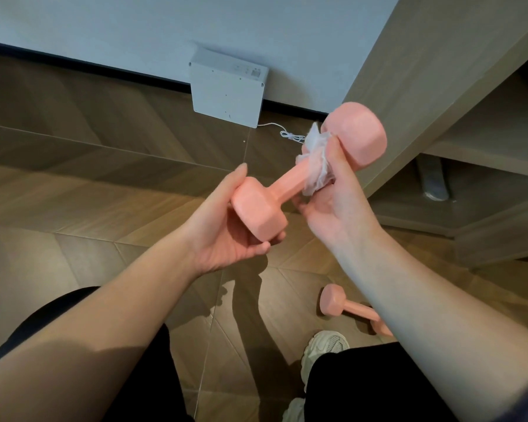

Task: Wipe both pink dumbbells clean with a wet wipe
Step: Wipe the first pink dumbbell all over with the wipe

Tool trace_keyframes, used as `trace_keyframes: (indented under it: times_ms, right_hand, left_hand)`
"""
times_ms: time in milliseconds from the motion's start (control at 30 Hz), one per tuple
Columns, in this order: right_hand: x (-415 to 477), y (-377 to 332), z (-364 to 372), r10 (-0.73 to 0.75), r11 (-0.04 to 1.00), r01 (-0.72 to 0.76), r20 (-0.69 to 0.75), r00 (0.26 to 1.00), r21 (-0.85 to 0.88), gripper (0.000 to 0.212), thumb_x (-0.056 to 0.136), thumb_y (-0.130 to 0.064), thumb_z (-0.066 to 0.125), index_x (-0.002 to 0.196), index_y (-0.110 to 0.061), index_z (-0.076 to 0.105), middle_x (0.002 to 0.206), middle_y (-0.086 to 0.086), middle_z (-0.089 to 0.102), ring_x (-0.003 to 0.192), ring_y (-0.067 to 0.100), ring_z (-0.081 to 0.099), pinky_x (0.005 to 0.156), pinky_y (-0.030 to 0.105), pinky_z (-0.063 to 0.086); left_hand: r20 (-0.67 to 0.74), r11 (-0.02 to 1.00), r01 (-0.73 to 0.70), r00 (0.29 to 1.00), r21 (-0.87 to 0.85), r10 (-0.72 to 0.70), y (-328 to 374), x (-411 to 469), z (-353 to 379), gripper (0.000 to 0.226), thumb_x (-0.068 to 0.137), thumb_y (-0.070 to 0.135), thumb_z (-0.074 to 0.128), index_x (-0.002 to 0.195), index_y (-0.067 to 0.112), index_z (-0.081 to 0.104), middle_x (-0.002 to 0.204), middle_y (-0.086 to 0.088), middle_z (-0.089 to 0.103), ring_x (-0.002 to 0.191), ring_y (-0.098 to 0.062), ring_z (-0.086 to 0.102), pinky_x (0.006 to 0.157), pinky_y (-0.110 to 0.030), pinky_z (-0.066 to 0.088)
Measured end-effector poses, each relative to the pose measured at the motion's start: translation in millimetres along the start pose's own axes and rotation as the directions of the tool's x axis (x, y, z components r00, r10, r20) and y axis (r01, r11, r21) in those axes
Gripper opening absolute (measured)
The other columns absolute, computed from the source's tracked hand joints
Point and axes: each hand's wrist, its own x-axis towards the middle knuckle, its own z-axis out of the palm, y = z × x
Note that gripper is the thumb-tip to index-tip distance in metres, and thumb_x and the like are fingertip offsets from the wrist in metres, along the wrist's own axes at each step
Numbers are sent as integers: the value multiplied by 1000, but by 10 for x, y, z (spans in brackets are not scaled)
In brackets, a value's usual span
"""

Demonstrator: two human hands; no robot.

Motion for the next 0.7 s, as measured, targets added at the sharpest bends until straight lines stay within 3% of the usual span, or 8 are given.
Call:
trace_keyframes:
  times_ms: [100, 200, 333, 367, 467, 567, 633, 700]
  right_hand:
    - [0, -8, 8, 2, 1000, -3, -6, 1000, -11, 31, 89, -34, 68, 114, -18, 61, 101, 4, 75, 99, 17, 69, 98, 41, 49]
    - [-12, -36, 49, 17, 1000, -16, -64, 998, 12, 25, 88, -34, 69, 105, -17, 63, 105, 2, 75, 104, 16, 67, 102, 45, 46]
    - [-27, -10, 68, 47, 999, -46, -65, 997, 27, 33, 91, -37, 65, 119, -21, 60, 103, -4, 76, 100, 11, 69, 101, 48, 46]
    - [-36, 12, 56, 50, 999, -50, -50, 997, 0, 34, 92, -39, 63, 122, -22, 59, 103, -4, 76, 100, 12, 70, 99, 48, 47]
    - [-60, 66, 35, 69, 992, -71, -20, 997, -102, 38, 93, -43, 59, 124, -21, 57, 103, -5, 76, 102, 14, 69, 95, 47, 50]
    - [-40, 54, 57, 79, 994, -86, -106, 991, -61, 31, 89, -38, 67, 110, -17, 61, 85, -3, 74, 88, 15, 70, 86, 43, 55]
    - [-22, 40, 72, 75, 997, -75, -153, 985, 8, 23, 89, -33, 69, 99, -15, 58, 68, -3, 63, 75, 14, 65, 68, 31, 58]
    - [-12, 63, 62, 67, 998, -64, -159, 985, 26, 19, 91, -31, 66, 93, -15, 56, 62, -3, 56, 72, 14, 61, 62, 26, 55]
  left_hand:
    - [-2, 995, -82, 997, 51, 83, -20, 4, 3, 65, 88, 58, 51, 127, 7, 55, 97, -22, 61, 78, -33, 62, 52, -31, 52]
    - [-40, 920, -296, 948, 256, 316, -43, 21, -19, 72, 79, 53, 65, 129, 5, 48, 106, -17, 59, 81, -24, 63, 58, -37, 55]
    - [104, 532, -510, 781, 676, 616, -118, -24, -12, 46, 88, 25, 69, 121, 13, 39, 99, 1, 53, 76, 5, 58, 64, -17, 51]
    - [130, 485, -527, 760, 698, 637, -126, -32, -9, 44, 89, 22, 67, 121, 14, 37, 98, 3, 52, 75, 7, 56, 63, -16, 50]
    - [122, 481, -544, 739, 688, 662, -116, -68, 1, 39, 93, 13, 62, 121, 14, 35, 96, 5, 50, 72, 9, 55, 62, -15, 50]
    - [166, 441, -562, 728, 700, 665, -134, -79, 17, 41, 92, 9, 62, 120, 12, 34, 95, 5, 49, 69, 8, 55, 59, -14, 48]
    - [215, 387, -586, 706, 712, 675, -176, -61, 31, 49, 88, 15, 70, 122, 14, 34, 97, 3, 48, 72, 4, 54, 59, -16, 47]
    - [254, 306, -594, 674, 744, 694, -204, -21, 36, 57, 82, 26, 73, 123, 19, 33, 104, 3, 46, 80, 1, 53, 63, -21, 49]
